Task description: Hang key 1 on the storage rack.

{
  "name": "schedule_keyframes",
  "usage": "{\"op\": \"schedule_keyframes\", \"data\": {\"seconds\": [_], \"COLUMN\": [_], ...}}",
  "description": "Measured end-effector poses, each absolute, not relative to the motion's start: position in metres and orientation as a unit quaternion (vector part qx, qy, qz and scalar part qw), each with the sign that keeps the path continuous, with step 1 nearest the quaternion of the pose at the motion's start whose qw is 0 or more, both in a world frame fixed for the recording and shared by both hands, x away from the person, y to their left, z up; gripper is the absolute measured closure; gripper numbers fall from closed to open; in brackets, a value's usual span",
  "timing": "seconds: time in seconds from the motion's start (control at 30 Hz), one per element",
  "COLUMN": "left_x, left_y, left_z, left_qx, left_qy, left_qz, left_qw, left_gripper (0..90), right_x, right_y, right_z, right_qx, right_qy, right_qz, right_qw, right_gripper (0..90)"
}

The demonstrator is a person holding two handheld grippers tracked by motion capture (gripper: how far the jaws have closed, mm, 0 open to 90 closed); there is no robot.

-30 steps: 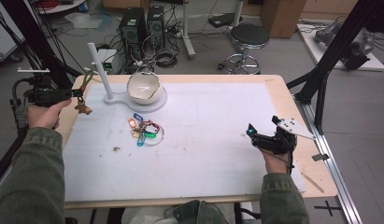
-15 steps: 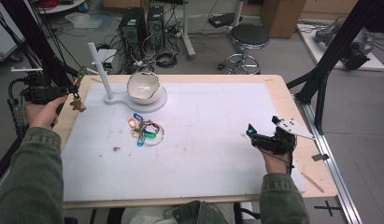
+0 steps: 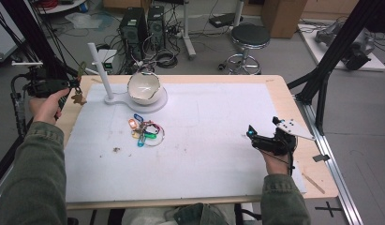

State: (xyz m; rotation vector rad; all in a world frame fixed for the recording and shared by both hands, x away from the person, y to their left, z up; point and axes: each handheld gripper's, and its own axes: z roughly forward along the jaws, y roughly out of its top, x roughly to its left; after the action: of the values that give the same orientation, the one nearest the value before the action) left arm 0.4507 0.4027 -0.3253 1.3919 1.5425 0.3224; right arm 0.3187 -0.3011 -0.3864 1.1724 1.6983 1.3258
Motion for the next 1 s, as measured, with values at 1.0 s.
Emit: {"op": "schedule_keyframes", "data": {"seconds": [1.0], "left_x": [0.471], "left_y": [0.365], "left_z": [-0.349], "left_qx": [0.634], "left_qy": [0.628], "left_qz": [0.139], "left_qw": [0.428], "left_gripper": [71.1], "right_x": [0.318], "right_y": [-0.301], "right_z": [-0.387], "right_qx": [0.444], "right_qy": [0.657], "right_qz": [0.506], "right_qw": [0.341], "right_gripper": [0.4]}}
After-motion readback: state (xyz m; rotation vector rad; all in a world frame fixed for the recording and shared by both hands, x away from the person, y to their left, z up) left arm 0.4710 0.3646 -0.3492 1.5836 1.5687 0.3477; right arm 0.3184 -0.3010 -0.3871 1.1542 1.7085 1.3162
